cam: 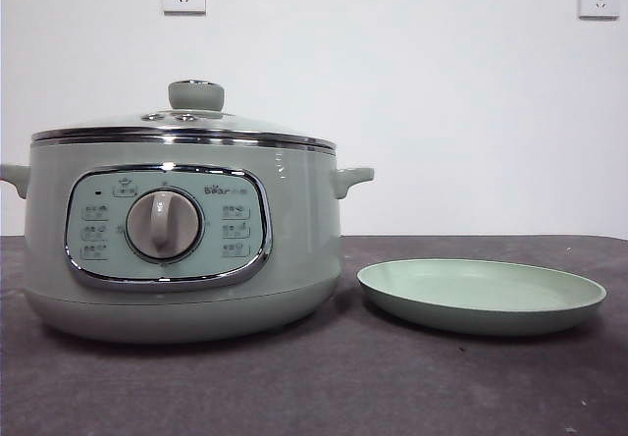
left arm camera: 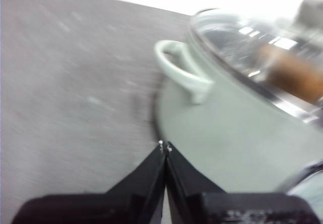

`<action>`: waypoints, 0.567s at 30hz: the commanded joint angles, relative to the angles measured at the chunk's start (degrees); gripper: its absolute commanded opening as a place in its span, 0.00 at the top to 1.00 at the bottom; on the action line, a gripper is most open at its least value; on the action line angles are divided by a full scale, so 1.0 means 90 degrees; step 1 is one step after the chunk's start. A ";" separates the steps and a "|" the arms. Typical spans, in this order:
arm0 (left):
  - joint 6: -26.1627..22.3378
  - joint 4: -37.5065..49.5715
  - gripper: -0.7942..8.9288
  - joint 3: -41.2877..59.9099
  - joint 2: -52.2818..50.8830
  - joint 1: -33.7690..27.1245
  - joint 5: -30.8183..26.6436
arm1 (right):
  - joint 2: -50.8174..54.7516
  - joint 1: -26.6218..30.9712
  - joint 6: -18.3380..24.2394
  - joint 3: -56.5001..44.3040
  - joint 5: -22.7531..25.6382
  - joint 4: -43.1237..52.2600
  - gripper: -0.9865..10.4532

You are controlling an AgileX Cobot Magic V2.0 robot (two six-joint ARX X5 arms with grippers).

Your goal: Take the corn out from the steamer,put the corn on the plate,close the lid

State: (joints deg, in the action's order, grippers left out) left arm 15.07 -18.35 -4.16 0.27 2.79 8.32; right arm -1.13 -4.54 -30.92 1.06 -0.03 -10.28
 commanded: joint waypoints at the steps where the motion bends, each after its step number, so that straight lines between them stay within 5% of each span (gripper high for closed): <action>1: 0.1008 0.0143 0.92 0.0049 -0.0019 -0.0015 0.0129 | 0.0000 -0.0010 -0.1173 -0.0080 -0.0012 0.0041 0.91; 11: 0.0991 0.0386 0.93 -0.0403 -0.0017 -0.0015 0.0277 | -0.0160 -0.0010 -0.0631 0.0301 -0.0697 -0.0034 0.92; 17: 0.0833 0.0192 0.93 -0.1243 0.0449 -0.0015 0.0330 | -0.0891 -0.0010 0.0197 0.1423 -0.0695 -0.0478 0.92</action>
State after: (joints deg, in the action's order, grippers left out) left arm 23.55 -16.45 -14.70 3.53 2.79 11.05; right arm -8.40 -4.54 -32.62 12.45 -6.22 -14.70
